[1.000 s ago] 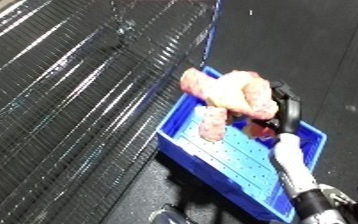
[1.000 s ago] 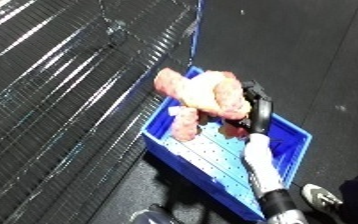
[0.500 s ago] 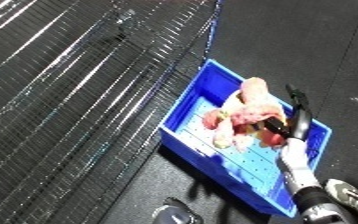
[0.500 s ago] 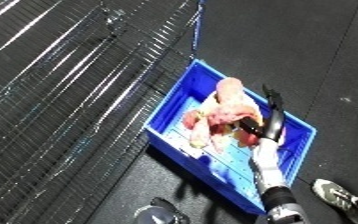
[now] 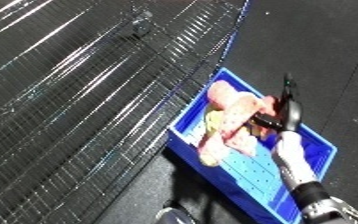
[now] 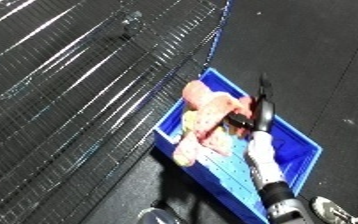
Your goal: Pick up the object and place it into the box
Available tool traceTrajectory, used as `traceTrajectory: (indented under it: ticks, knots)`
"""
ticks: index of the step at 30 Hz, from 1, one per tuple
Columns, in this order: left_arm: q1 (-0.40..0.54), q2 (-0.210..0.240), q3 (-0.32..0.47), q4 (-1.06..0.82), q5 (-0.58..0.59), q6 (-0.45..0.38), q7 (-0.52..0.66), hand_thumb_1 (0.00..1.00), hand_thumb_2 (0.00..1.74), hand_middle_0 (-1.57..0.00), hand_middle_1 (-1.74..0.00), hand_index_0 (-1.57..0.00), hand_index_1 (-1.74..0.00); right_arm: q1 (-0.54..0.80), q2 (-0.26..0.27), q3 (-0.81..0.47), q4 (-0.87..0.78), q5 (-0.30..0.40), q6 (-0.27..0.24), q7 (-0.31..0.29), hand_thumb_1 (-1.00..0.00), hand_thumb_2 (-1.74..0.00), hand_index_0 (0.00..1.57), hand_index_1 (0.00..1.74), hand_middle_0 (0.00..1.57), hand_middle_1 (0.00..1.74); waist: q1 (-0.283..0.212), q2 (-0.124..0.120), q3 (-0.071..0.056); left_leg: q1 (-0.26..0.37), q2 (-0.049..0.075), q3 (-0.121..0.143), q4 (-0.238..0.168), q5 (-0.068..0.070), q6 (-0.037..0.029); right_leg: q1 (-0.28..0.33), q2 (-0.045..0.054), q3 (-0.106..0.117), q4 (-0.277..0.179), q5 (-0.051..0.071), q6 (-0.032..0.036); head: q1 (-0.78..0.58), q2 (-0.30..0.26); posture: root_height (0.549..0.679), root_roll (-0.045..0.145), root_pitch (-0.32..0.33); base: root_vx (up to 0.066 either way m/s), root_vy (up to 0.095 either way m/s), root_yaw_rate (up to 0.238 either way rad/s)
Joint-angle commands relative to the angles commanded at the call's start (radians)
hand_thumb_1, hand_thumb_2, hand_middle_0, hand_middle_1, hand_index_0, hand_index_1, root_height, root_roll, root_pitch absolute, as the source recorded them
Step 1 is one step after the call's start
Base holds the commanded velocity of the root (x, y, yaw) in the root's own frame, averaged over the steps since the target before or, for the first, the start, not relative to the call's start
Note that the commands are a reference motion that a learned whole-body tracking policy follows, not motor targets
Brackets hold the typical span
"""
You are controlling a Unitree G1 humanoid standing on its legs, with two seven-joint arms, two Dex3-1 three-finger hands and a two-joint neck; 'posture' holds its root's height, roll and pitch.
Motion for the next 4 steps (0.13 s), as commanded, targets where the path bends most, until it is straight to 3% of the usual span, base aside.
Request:
traceTrajectory:
  ticks: [4]
  knots:
    - [0.013, -0.001, 0.010, 0.005, 0.001, 0.010, 0.006, 1.00, 1.74, -1.57, -1.74, -1.57, -1.74, -0.006, 0.002, 0.019, -0.044, -0.023, 0.007, -0.002, 0.00, 0.00, 0.00, 0.00, 0.00, 0.00, 0.023, -0.008, 0.003, -0.004, 0.000, -0.007, -0.009, 0.008, 0.0017, -0.001, 0.0003, -0.008, 0.005, 0.000, 0.0018, 0.031, 0.005, 0.636, 0.092, -0.235, -0.010, -0.021, 0.144]
